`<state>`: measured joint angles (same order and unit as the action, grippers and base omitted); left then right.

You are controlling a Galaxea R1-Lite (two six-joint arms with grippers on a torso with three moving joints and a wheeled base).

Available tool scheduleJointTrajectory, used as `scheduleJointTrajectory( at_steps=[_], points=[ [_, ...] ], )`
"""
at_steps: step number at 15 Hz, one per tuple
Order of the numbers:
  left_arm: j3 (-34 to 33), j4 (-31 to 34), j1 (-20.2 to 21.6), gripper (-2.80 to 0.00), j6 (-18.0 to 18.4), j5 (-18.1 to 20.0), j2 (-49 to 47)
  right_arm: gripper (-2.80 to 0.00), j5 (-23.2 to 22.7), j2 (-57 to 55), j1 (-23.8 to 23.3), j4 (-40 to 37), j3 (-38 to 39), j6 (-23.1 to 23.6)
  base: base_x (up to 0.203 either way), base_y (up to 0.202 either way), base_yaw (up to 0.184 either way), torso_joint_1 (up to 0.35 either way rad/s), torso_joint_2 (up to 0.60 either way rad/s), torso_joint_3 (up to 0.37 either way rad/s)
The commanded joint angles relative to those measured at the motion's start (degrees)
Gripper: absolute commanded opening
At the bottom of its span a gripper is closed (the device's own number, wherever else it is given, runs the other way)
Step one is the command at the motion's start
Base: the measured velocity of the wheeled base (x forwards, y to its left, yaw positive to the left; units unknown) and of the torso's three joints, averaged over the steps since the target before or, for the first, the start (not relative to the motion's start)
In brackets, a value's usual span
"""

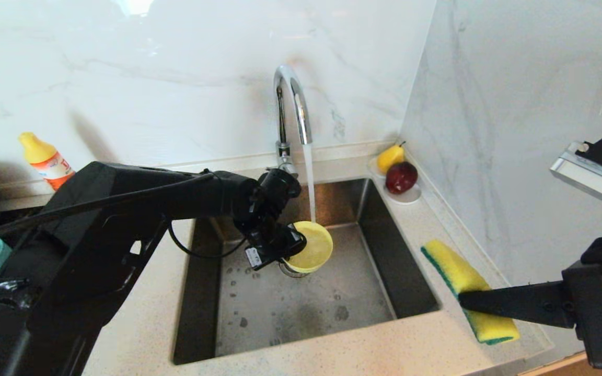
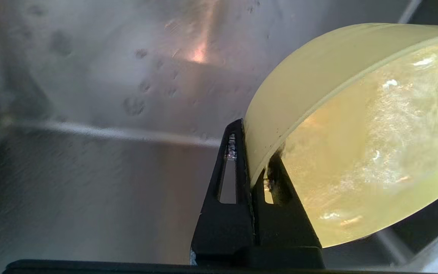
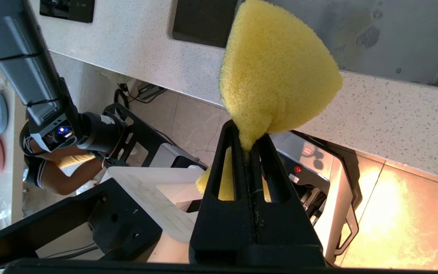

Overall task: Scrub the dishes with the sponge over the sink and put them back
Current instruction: Wash the bowl

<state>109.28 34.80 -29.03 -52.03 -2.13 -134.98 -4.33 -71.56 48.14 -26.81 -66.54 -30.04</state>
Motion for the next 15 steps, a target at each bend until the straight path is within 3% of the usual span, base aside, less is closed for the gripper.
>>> scheduleJointTrajectory(
  at_steps=[1,3,7,10,15],
  points=[
    [-1.13,1.72,0.25,-2.8,0.65,-0.58,5.86,-2.8,-0.07,-0.01,-0.33,-0.09,0.0,-0.19,0.0,0.0,0.0,0.0,0.0,0.0],
    [-2.74,2.24,1.17,-2.8,4.1,-3.11,10.96,-2.8,-0.07,-0.16,-0.51,-0.09,-0.17,-0.2,0.0,0.0,0.0,0.0,0.0,0.0],
    [-9.09,1.91,1.76,-2.8,8.42,-14.61,19.37,-2.8,0.05,0.02,-0.62,-0.18,-0.35,-0.11,0.0,0.0,0.0,0.0,0.0,0.0],
    [-13.22,0.27,3.04,-2.8,9.8,-16.62,26.54,-2.8,0.28,0.02,-1.49,-0.18,-0.35,-0.11,0.0,0.0,0.0,0.0,0.0,0.0],
    [-17.22,-17.03,4.75,-2.8,20.72,-24.32,32.49,-2.8,0.02,-0.83,-2.18,-0.09,0.41,-0.2,0.0,0.0,0.0,0.0,0.0,0.0]
  ],
)
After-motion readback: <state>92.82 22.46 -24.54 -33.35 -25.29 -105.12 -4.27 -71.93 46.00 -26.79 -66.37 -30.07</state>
